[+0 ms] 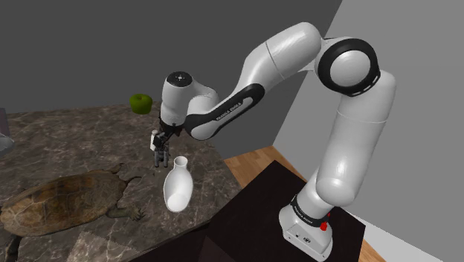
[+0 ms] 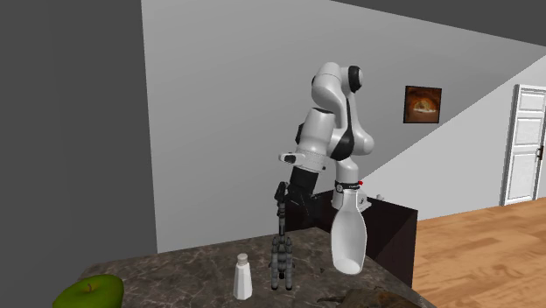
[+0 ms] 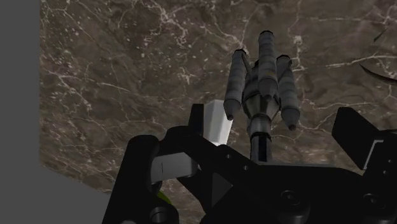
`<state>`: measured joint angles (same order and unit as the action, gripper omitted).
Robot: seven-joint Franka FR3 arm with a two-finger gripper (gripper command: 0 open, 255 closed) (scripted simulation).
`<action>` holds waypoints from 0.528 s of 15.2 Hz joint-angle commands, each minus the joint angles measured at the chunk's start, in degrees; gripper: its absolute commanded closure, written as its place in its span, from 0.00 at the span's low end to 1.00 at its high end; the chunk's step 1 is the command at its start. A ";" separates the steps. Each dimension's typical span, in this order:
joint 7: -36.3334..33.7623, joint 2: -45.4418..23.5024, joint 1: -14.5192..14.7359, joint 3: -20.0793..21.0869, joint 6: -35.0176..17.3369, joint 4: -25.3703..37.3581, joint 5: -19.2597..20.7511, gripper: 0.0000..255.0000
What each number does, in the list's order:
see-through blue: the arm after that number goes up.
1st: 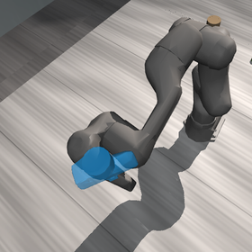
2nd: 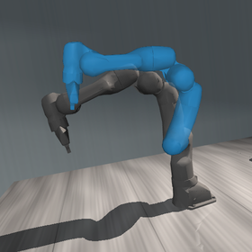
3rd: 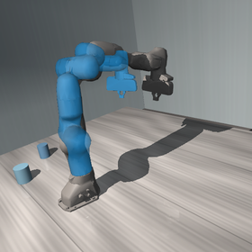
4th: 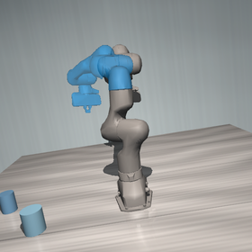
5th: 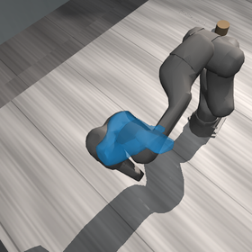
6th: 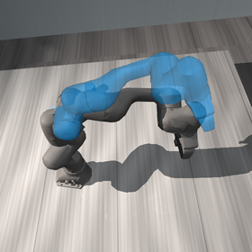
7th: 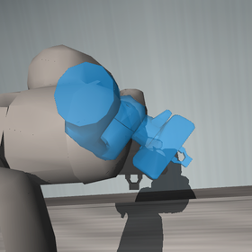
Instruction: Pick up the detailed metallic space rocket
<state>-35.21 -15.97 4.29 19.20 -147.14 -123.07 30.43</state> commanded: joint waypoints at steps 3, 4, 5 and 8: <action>-2.85 -3.65 1.38 -1.43 -1.82 1.51 3.36 0.00; -3.41 -4.25 1.60 -1.75 -2.32 1.53 3.99 0.00; -3.97 -4.85 1.83 -2.09 -2.81 1.56 4.62 0.00; -5.42 -6.43 2.48 -3.00 -4.06 1.72 6.25 0.00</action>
<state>-40.21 -21.96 6.57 16.46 -150.83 -121.41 36.20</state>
